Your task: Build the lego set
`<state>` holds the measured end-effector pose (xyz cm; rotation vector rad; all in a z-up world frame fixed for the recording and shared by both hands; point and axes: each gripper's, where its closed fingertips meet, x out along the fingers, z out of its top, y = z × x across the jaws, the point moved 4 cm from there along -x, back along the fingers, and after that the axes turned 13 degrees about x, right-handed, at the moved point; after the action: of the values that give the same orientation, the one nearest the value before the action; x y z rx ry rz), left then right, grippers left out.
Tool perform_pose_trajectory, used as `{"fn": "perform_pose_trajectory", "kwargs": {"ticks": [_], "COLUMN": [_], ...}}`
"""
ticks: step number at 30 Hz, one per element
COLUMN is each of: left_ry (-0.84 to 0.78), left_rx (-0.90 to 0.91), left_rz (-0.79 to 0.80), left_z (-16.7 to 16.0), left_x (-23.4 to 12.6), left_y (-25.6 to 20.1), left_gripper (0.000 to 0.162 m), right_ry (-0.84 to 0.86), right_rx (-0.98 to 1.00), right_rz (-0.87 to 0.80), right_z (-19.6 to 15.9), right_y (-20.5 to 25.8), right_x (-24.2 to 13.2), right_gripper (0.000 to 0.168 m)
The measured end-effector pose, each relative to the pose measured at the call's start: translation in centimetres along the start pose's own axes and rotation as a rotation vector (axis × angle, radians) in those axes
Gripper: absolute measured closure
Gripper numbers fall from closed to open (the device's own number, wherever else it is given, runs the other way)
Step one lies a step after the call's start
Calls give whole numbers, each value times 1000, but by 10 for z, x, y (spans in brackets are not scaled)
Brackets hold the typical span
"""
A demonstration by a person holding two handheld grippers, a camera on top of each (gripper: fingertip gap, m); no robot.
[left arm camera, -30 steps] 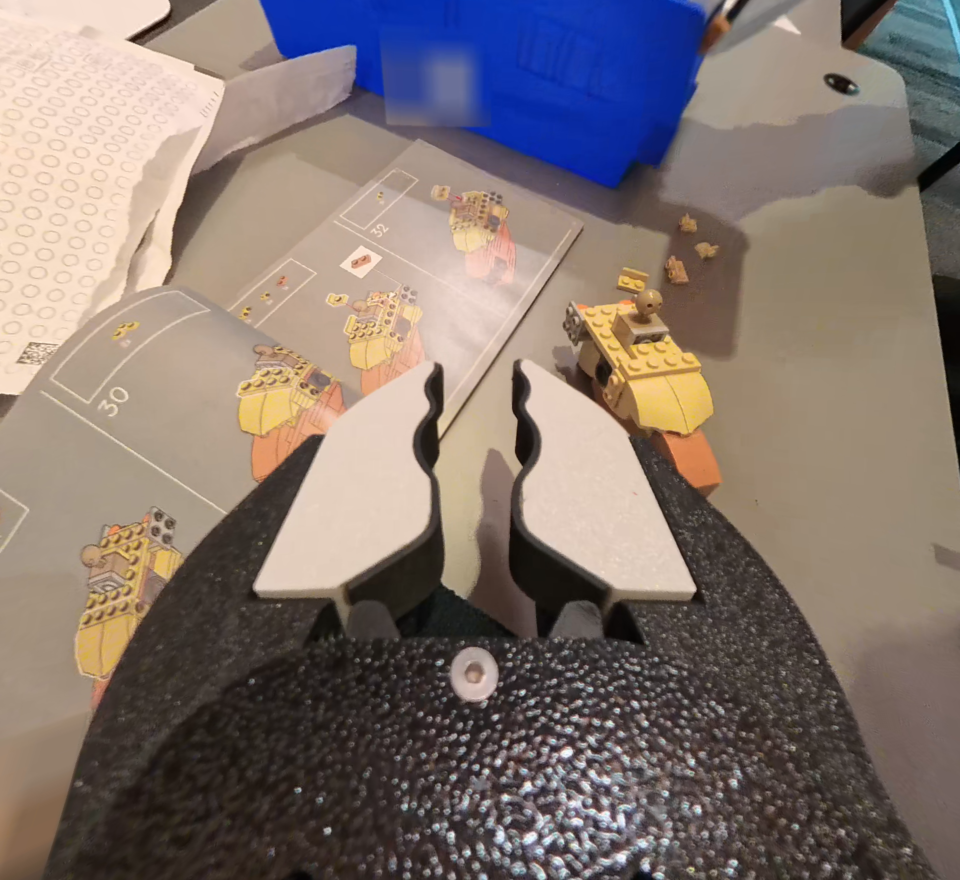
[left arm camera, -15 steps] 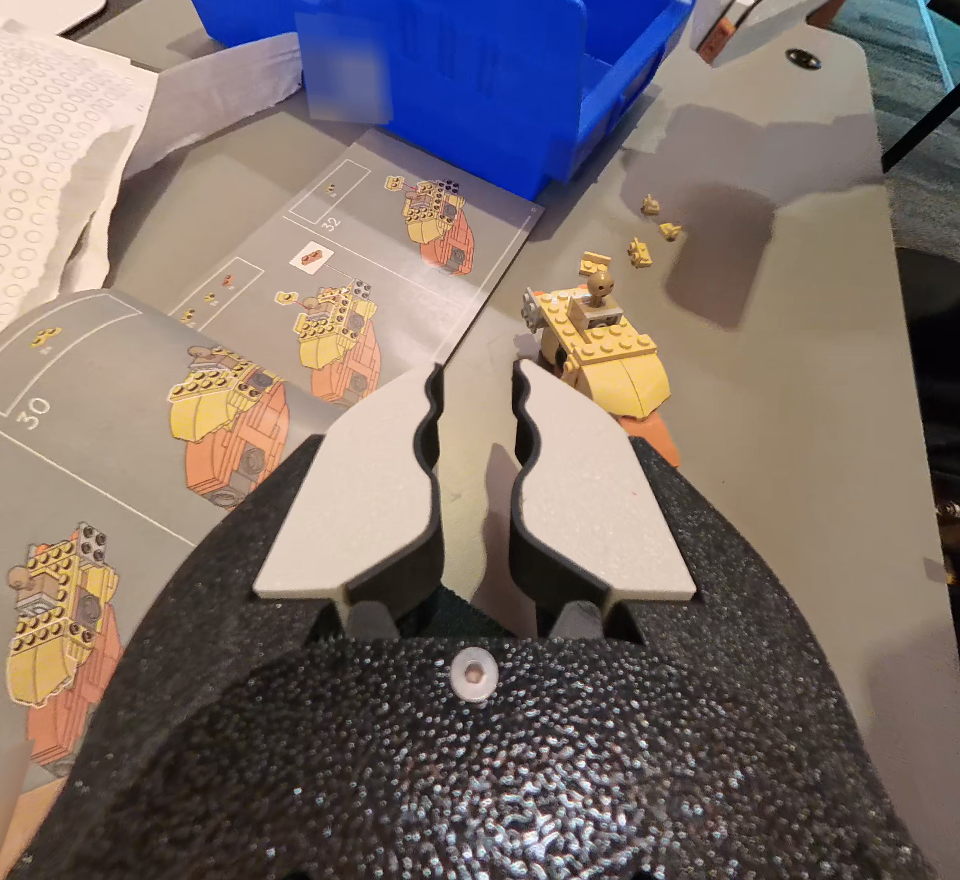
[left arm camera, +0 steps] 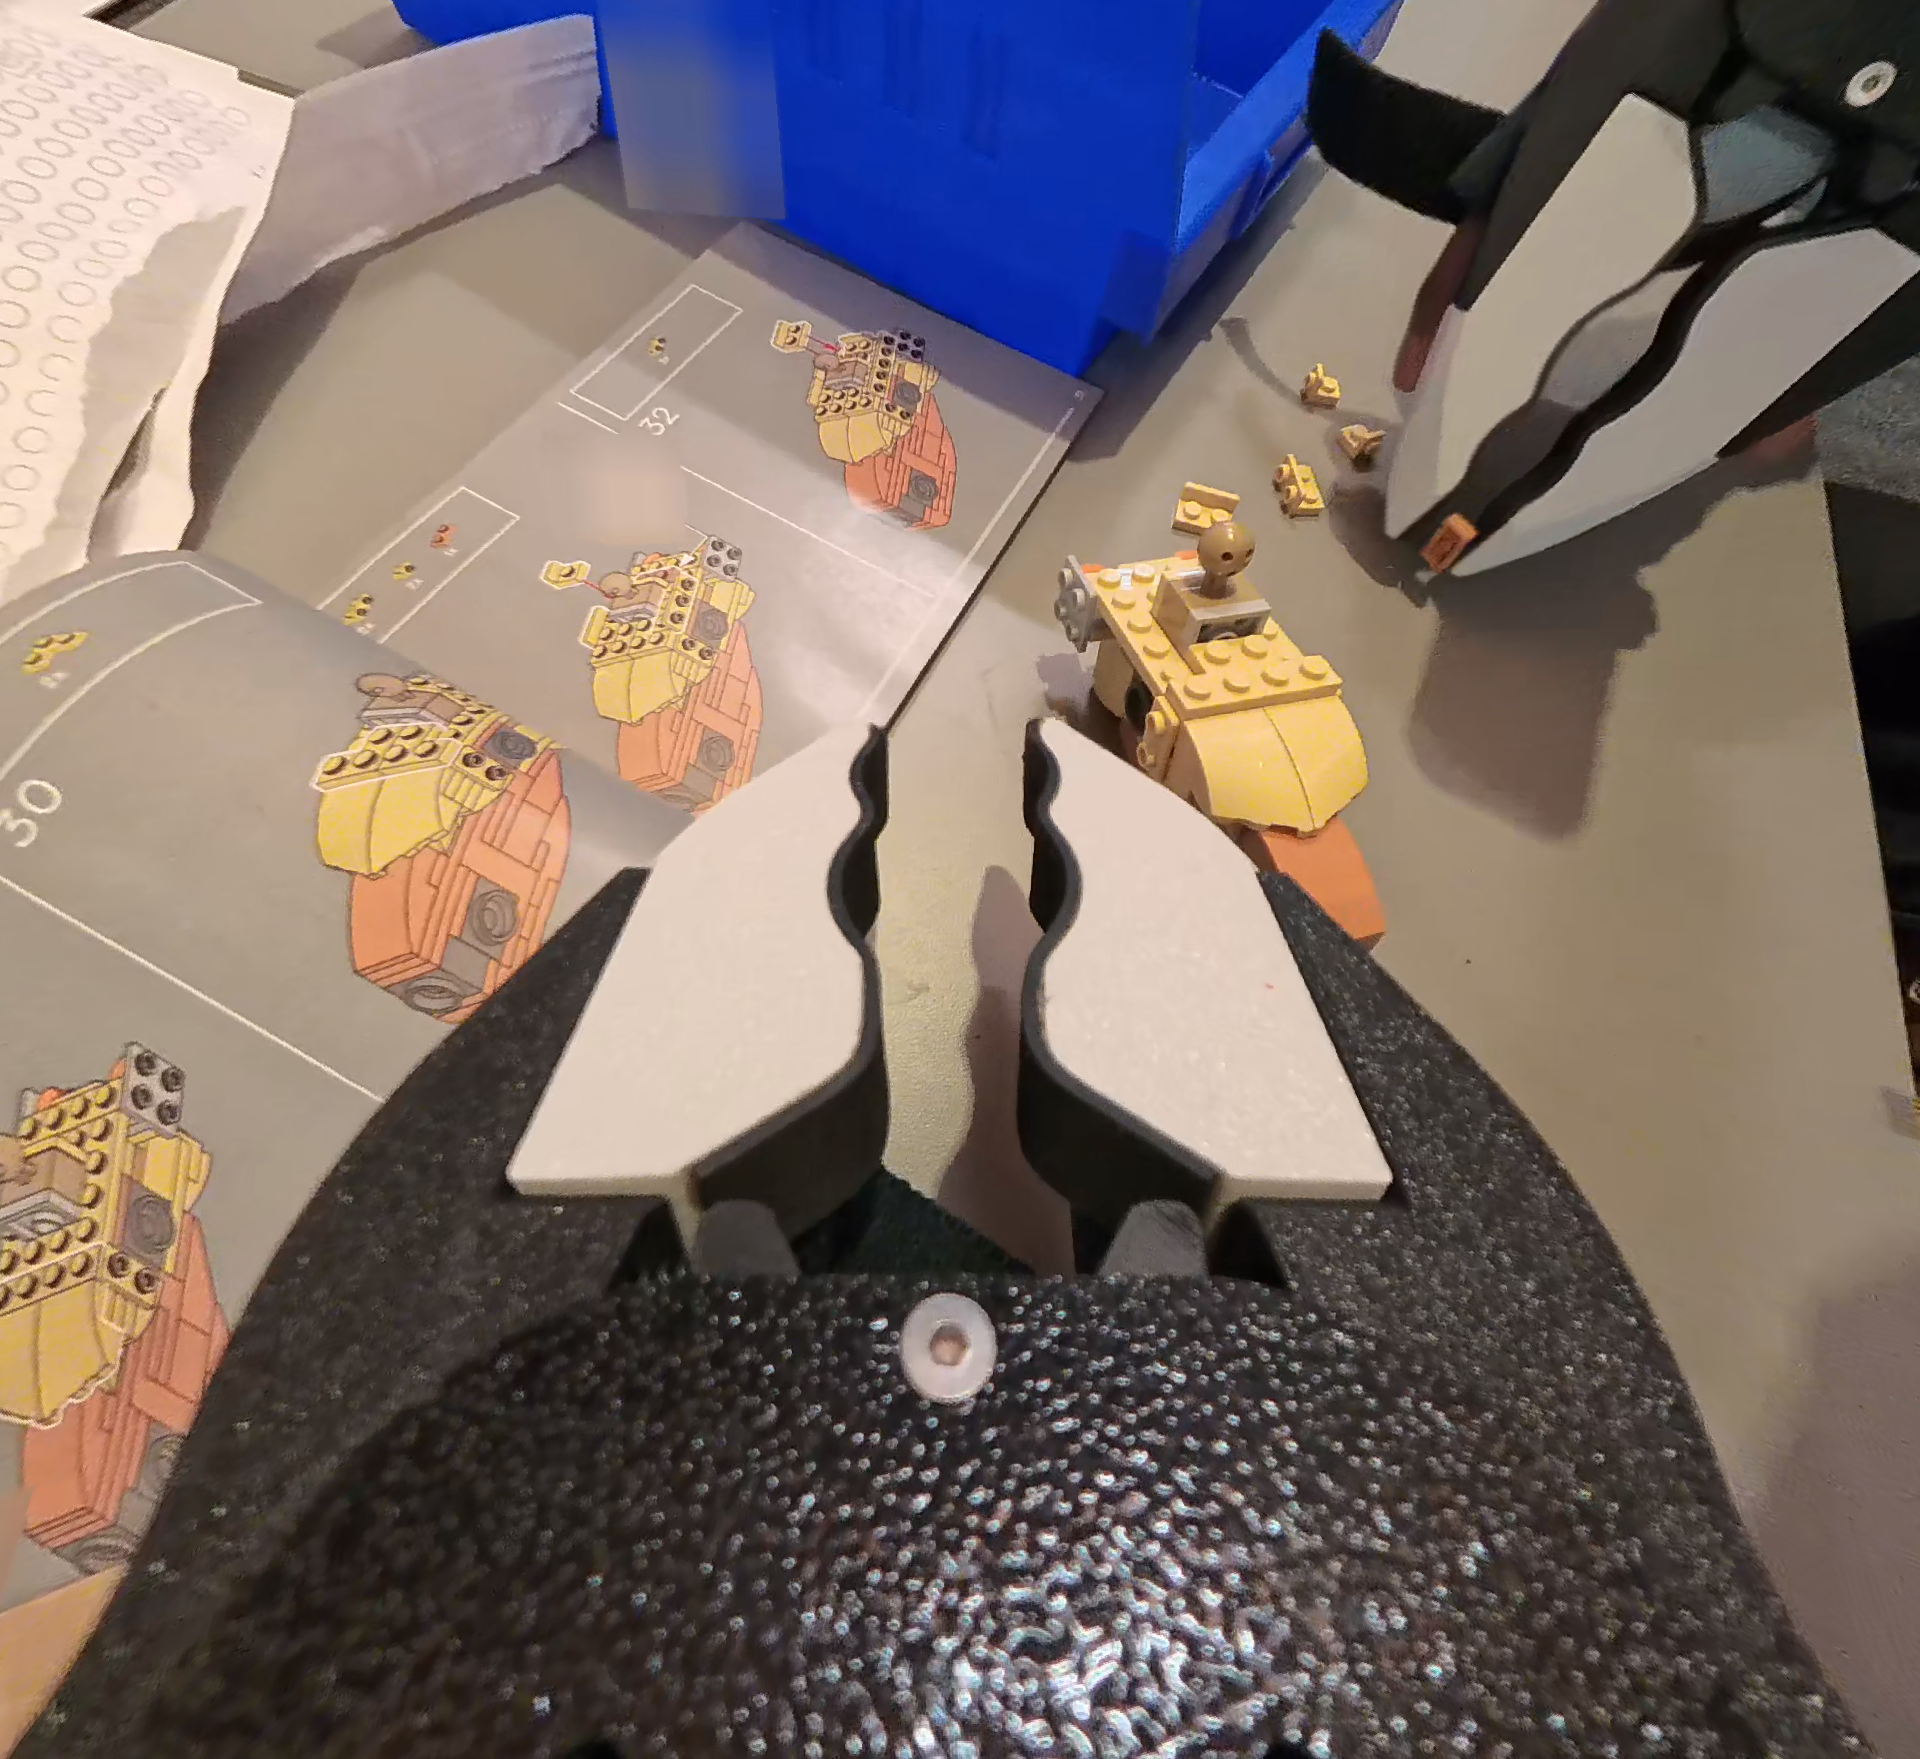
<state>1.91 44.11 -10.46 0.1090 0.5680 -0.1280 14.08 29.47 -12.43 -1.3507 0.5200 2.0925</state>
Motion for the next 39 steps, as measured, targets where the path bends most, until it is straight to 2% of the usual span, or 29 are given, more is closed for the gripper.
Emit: {"fn": "perform_pose_trajectory", "kwargs": {"ticks": [5, 8, 14, 18, 21, 32, 39], "left_ry": [4, 2, -7, -6, -7, -1, 2], "left_rx": [7, 9, 11, 4, -4, -4, -1], "left_rz": [-1, 4, 15, 16, 1, -18, -32], "left_z": [0, 1, 3, 1, 0, -1, -3], "left_x": [0, -2, -4, -4, -3, 0, 1], "left_y": [-1, -1, 1, 3, 2, -1, -2], "left_gripper": [138, 138, 138, 138, 138, 137, 137], "right_ry": [-37, -66, -49, -56, -57, -11, -49], "right_rx": [57, 98, 250, 304, 331, 449, 493], "right_rz": [-6, -77, -270, -296, -336, -523, -537], "right_z": [-3, -7, -28, -40, -49, -94, -101], "right_y": [-6, -21, -71, -84, -93, -146, -154], "right_x": [-6, -23, -42, -46, -54, -72, -76], "right_gripper": [147, 148, 153, 164, 165, 161, 149]}}
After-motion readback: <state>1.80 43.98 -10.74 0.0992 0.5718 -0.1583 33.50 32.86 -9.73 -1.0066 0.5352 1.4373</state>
